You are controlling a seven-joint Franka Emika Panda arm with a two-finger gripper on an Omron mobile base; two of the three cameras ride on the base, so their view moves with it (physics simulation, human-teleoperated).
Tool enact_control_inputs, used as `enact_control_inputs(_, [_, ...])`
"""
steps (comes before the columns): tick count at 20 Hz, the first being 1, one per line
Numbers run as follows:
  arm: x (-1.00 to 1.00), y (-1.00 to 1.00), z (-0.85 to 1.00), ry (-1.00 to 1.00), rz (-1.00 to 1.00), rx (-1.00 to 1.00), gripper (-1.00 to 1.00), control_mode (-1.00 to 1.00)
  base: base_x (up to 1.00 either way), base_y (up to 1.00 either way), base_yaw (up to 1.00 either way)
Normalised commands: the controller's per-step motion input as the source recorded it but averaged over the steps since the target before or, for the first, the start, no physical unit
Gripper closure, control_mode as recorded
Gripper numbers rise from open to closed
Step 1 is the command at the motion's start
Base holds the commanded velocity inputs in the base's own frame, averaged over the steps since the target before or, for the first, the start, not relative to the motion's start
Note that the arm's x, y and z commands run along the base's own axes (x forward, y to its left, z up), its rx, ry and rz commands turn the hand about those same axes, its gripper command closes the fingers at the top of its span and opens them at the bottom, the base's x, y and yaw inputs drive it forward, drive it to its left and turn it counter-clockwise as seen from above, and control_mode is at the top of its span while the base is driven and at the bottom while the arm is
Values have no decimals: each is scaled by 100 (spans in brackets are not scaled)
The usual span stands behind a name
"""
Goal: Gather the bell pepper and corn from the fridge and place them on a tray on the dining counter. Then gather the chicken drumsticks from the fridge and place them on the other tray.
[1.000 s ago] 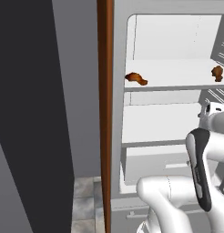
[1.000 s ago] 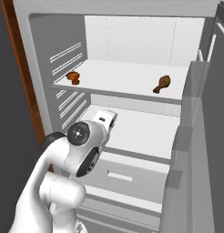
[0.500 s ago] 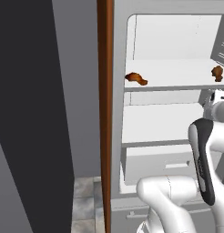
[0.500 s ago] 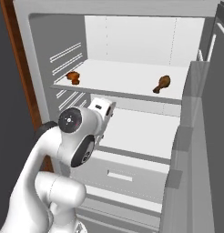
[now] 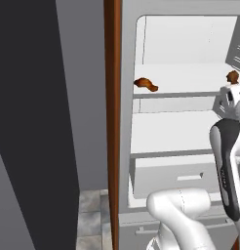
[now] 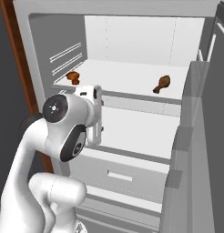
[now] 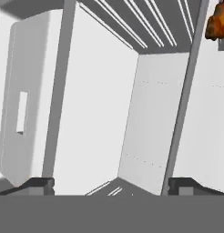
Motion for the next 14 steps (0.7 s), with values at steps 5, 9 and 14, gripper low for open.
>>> enact_control_inputs(5, [-1, 2, 15, 2, 50, -39, -100, -100, 0, 0, 0])
enact_control_inputs(9, [-1, 18, 31, 13, 46, -47, -100, -100, 0, 0, 0])
enact_control_inputs(14, [0, 25, 50, 34, 21, -50, -100, -100, 0, 0, 0])
